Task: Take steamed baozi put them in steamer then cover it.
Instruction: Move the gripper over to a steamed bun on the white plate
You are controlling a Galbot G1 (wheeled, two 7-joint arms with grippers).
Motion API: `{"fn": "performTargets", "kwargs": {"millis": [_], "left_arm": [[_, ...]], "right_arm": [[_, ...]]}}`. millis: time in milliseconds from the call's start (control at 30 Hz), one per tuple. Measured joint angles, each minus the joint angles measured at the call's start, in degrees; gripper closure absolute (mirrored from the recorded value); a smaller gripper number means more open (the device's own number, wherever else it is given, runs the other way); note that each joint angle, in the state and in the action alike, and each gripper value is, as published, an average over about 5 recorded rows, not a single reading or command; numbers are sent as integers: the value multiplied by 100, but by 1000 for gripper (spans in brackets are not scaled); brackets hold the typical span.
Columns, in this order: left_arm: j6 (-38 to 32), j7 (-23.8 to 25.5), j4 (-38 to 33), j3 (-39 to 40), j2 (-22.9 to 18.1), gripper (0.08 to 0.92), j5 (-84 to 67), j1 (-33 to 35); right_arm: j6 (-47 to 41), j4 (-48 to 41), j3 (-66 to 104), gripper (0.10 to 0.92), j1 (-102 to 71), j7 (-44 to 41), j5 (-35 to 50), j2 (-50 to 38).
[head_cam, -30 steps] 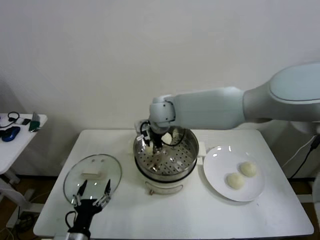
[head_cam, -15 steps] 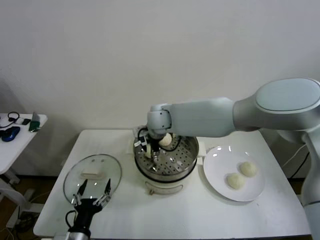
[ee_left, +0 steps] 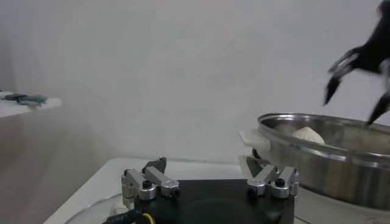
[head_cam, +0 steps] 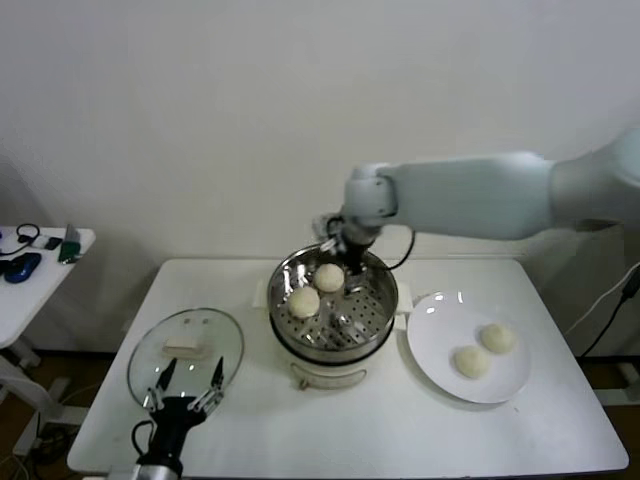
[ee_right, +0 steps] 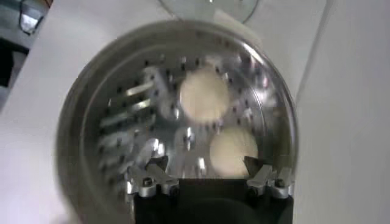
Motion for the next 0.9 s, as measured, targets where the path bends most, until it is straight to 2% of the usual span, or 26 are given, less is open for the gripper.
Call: {"fn": "performTargets", "kwargs": {"millis": [267,500,900], "left_arm": [[45,1,-35,-47,-13,177,7,-18],[76,0,-62,-48,-82,177,83,0],[11,-17,-87,-58,-175,177,183,169]], "right_arm": [[246,519,-691,203,405,-313,-561,-1474],[287,609,-455,203,-358,-289,-1365,-2558],[113,341,895,203,-2362,25,-2487,-3170]]}}
